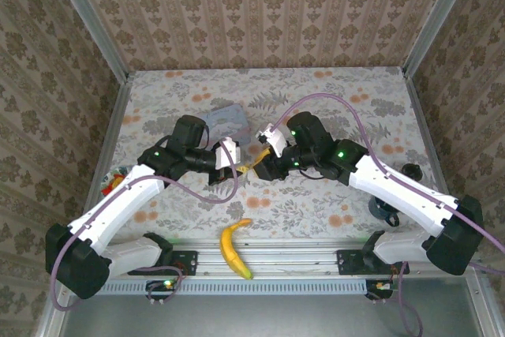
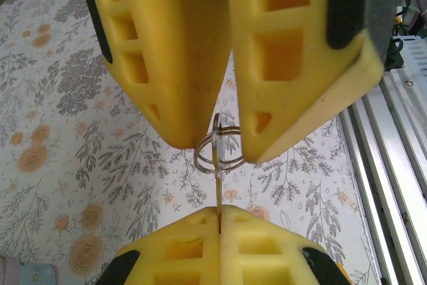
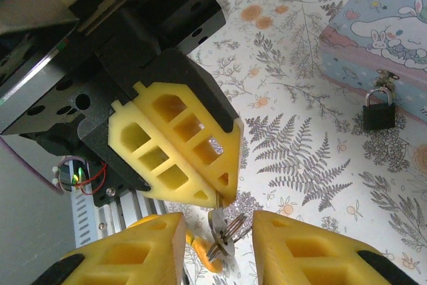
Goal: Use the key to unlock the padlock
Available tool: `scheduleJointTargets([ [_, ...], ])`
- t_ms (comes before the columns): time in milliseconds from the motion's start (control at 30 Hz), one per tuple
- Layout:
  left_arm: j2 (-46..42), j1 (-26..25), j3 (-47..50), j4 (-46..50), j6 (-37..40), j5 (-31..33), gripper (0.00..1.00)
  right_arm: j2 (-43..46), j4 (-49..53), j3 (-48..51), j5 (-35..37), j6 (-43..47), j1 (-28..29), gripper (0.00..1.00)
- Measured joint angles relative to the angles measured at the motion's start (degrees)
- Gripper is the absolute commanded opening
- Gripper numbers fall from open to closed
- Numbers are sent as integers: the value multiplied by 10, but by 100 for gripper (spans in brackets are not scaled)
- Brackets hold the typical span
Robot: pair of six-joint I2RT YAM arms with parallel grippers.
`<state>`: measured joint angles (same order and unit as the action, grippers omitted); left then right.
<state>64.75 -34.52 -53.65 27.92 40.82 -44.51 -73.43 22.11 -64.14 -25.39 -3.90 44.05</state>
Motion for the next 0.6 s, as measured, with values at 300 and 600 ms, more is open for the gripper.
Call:
scheduleJointTargets([
  [300,0,0,1,4,4,-4,0,-2,-7,0,-1,12,0,0],
  [600,-40,0,24,-33,-23,2,85,3,-33,13,-2,2,-8,0],
])
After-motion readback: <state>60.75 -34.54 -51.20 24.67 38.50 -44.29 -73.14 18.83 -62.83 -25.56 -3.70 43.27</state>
